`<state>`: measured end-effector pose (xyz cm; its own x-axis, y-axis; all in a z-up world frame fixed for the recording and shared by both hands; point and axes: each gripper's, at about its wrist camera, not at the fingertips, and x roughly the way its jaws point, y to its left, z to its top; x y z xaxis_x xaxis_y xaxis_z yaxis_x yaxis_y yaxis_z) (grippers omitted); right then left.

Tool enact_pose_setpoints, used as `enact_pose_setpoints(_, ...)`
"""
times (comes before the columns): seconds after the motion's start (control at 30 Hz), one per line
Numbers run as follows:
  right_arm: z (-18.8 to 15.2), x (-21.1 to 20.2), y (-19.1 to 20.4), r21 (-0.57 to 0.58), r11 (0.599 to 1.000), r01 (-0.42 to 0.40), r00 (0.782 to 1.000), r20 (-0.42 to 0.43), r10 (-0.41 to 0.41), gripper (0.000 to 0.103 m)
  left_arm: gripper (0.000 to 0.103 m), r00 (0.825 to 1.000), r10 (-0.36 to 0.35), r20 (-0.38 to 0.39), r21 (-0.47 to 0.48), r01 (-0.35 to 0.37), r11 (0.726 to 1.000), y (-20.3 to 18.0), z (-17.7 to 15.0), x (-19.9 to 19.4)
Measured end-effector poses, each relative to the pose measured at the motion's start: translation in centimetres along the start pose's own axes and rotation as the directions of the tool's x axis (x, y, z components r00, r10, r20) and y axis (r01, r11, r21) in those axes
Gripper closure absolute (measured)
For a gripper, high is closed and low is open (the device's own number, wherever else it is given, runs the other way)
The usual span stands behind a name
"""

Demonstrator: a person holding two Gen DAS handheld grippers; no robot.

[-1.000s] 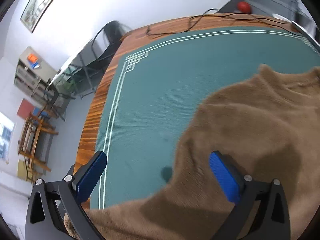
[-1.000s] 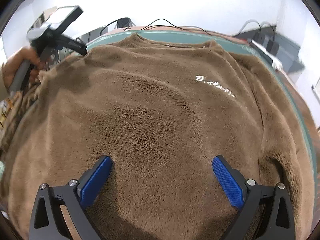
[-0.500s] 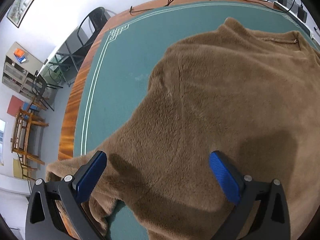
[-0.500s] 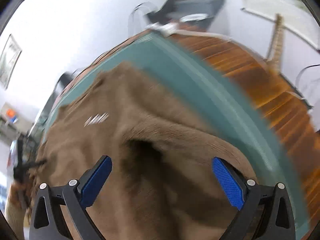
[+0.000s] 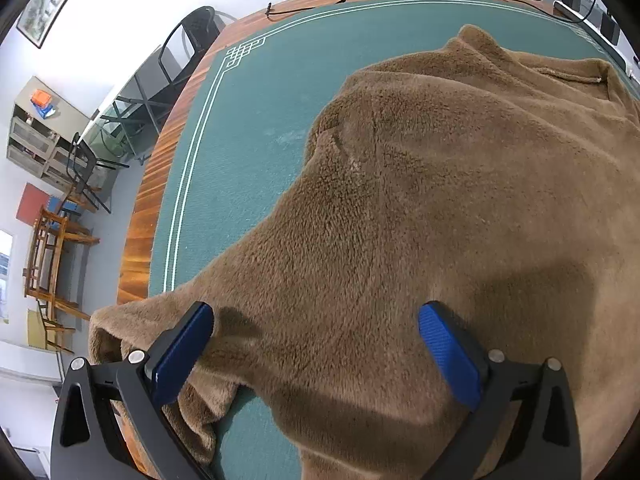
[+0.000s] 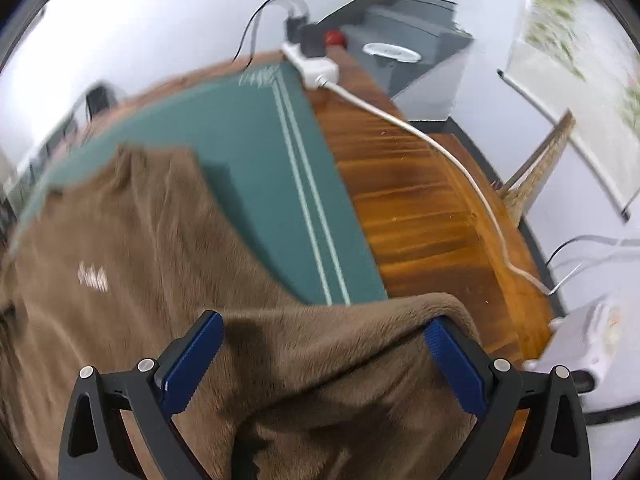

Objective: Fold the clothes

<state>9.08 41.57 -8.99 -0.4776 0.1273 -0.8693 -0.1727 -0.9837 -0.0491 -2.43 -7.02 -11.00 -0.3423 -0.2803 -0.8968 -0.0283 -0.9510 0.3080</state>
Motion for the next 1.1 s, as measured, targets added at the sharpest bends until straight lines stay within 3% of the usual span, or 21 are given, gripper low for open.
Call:
enact_pose_setpoints(0.17, -4.5, -4.7, 3.0, -0.155, 0.988, 0.013, 0.999, 0.045, -0.006, 0.001, 0.000, 1.000, -0.020, 0.001, 0.013, 0.020, 1.000, 0.1, -2.3, -1.6)
enact_pose_setpoints(0.27, -8.4, -7.3, 5.8, -0.249, 0.969, -0.012, 0.997, 0.076, 0.032, 0.001, 0.000, 0.999, -0.042, -0.001, 0.008, 0.042, 0.999, 0.1, -4.3, -3.0)
enact_pose_setpoints(0.4, -13.7, -9.4, 9.7, -0.390, 0.920, -0.051, 0.990, 0.105, 0.099, 0.001, 0.000, 0.997, -0.075, -0.012, 0.010, 0.075, 0.997, -0.6, -7.8, -5.1)
enact_pose_setpoints(0.47, -16.0, -8.7, 11.4, -0.452, 0.888, -0.083, 0.990, 0.068, 0.127, 0.001, 0.000, 0.997, -0.080, -0.018, 0.018, 0.081, 0.997, -1.2, -9.7, -6.0)
enact_pose_setpoints(0.6, -18.1, -6.1, 12.1, -0.442, 0.892, -0.095, 0.995, -0.021, 0.096, 0.001, 0.000, 0.997, -0.075, -0.026, 0.034, 0.075, 0.997, -1.9, -13.8, -7.7)
enact_pose_setpoints(0.7, -18.4, -5.3, 10.0, -0.303, 0.935, -0.183, 0.983, -0.048, 0.177, 0.000, 0.000, 0.997, -0.070, -0.042, 0.021, 0.071, 0.997, -1.8, -16.9, -8.5)
enact_pose_setpoints(0.93, -19.6, -5.7, 9.4, -0.328, 0.926, -0.186, 0.980, 0.012, 0.201, 0.000, 0.000, 0.996, -0.088, -0.015, -0.006, 0.088, 0.996, -0.6, -24.2, -11.9)
enact_pose_setpoints(1.03, -19.8, -6.7, 9.4, -0.331, 0.931, -0.156, 0.986, -0.001, 0.165, 0.000, 0.000, 0.997, -0.074, 0.006, 0.000, 0.074, 0.997, 0.1, -27.2, -13.2)
enact_pose_setpoints(1.1, -20.8, -8.5, 9.3, -0.345, 0.926, -0.151, 0.984, 0.042, 0.176, 0.000, 0.000, 0.998, -0.065, 0.013, 0.003, 0.065, 0.998, 0.7, -29.3, -13.7)
